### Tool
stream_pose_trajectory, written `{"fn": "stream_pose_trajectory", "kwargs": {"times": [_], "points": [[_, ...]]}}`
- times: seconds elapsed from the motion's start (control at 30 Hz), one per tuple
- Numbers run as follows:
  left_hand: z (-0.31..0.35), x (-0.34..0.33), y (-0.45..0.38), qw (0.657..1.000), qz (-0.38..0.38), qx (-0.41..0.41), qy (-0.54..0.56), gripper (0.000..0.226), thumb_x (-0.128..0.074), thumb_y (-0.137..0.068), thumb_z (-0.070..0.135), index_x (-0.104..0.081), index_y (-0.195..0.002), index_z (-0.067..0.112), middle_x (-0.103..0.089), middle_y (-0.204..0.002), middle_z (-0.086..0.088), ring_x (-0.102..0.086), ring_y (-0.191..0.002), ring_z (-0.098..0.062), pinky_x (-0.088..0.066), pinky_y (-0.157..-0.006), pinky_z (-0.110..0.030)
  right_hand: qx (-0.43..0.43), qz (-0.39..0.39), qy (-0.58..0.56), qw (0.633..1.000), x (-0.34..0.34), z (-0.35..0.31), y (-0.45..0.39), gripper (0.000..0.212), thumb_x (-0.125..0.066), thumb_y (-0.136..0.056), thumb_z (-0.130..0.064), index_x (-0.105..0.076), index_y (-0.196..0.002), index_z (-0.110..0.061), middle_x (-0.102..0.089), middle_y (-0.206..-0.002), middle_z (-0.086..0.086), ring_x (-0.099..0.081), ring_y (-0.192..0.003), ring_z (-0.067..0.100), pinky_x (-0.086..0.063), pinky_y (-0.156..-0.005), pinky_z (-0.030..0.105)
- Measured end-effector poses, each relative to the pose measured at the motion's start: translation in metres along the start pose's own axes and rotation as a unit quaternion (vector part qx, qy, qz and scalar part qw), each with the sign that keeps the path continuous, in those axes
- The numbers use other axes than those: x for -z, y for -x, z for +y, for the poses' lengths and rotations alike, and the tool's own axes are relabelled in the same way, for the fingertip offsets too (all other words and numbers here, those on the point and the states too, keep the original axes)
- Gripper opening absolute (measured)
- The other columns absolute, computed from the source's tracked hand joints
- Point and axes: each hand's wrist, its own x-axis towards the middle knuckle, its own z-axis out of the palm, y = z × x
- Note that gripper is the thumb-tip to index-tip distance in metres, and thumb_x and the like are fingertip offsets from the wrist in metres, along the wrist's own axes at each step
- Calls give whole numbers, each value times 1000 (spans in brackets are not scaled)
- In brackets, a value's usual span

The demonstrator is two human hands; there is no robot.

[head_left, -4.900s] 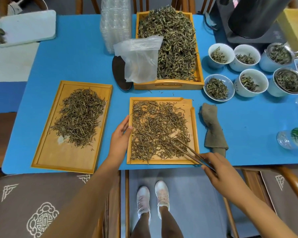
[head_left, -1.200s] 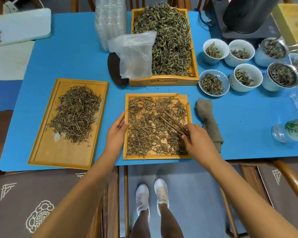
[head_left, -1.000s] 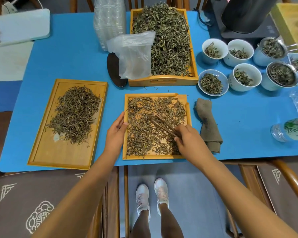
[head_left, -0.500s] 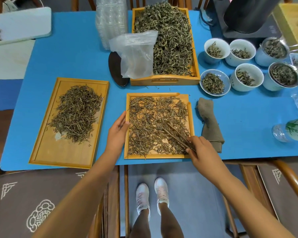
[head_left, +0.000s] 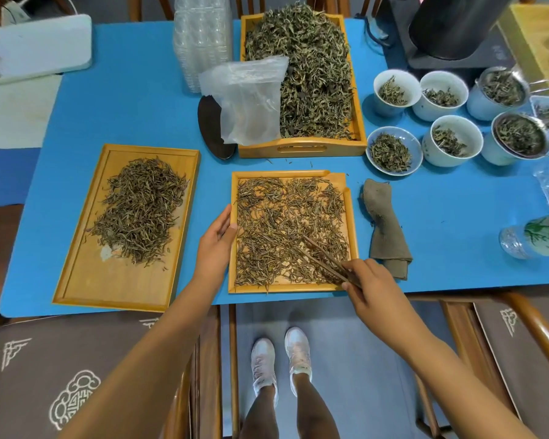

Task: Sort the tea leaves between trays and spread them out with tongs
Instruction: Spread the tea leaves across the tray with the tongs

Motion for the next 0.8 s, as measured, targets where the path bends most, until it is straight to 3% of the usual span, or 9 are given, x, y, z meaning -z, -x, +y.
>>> {"fn": "stream_pose_trajectory", "kwargs": {"times": [0.1,0.17,0.33,0.53,0.67,0.8], "points": [[0,0,0,1000,0,1,-1,46,-51,-94,13,-43,-138,24,-46,-141,4,-43,-127,-8,-33,-104,-24,-5,19,0,1000,0,0,-6,25,-48,-93,-16,-50,-117,-10,-51,-103,9,-47,-96,23,-28,-71,22],[0,0,-1,1000,2,0,-1,46,-51,-94,13,-43,-138,24,-45,-142,4,-42,-128,-8,-33,-104,-24,-9,20,6,1000,-1,0,-11,25,-48,-93,-15,-49,-118,-9,-52,-105,11,-47,-97,24,-33,-74,25],[0,-1,0,1000,1,-3,-3,45,-52,-94,15,-44,-137,28,-44,-139,11,-41,-120,1,-35,-85,-4,-13,25,-4,1000,-2,-2,-16,26,-48,-93,-13,-49,-118,-8,-52,-107,12,-47,-99,25,-35,-80,28],[-1,-1,-1,1000,3,6,13,45,-51,-94,13,-44,-137,25,-44,-144,3,-41,-131,-11,-31,-109,-30,-20,60,-46,997,2,-3,-15,30,-49,-93,-16,-49,-122,-9,-52,-110,10,-47,-103,22,-31,-80,22],[0,-1,0,1000,7,4,8,44,-52,-95,14,-45,-136,27,-44,-143,3,-41,-129,-9,-33,-101,-22,-28,95,-81,992,6,-3,-17,30,-49,-93,-16,-49,-122,-8,-53,-112,10,-48,-105,23,-38,-85,29],[0,-1,-1,1000,8,12,10,44,-52,-94,13,-45,-136,26,-45,-143,3,-42,-128,-10,-33,-104,-26,-50,144,-113,982,12,6,-24,27,-53,-91,-15,-52,-117,-10,-54,-106,9,-51,-99,24,-38,-78,29]]}}
